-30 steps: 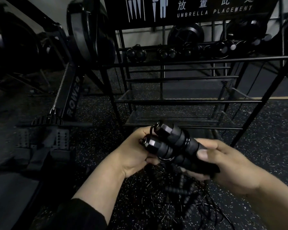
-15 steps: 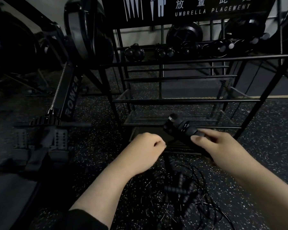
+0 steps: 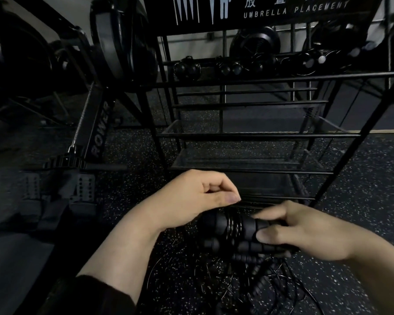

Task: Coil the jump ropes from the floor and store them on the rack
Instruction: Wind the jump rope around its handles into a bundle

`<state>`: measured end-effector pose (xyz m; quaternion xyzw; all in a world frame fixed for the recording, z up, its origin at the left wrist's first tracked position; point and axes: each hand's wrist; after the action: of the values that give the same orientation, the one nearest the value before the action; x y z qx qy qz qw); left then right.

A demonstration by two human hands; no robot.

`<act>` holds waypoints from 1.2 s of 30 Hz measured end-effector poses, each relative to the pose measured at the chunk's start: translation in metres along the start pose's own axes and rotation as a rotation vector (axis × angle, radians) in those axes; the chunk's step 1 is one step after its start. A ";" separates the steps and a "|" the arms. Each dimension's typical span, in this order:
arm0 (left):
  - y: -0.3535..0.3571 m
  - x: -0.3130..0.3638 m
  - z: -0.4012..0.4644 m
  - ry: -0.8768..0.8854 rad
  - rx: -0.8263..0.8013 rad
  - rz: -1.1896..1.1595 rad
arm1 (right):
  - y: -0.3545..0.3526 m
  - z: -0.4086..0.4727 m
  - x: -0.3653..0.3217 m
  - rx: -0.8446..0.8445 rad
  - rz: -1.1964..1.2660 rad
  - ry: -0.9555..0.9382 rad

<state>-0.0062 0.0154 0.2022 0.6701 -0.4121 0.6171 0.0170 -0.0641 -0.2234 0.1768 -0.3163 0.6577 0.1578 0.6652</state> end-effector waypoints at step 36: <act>0.019 -0.001 0.007 -0.115 0.101 0.490 | 0.004 0.011 0.012 0.337 -0.355 0.112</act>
<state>-0.0114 -0.0005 0.1906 0.5843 -0.5310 0.5835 -0.1901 -0.0572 -0.2165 0.1633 -0.3198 0.6445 -0.0912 0.6885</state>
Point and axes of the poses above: each hand's wrist, its own z-axis towards the middle knuckle, its own y-axis out of the palm, x = y × z, and after that the axes turned 14 degrees about -y, right-handed
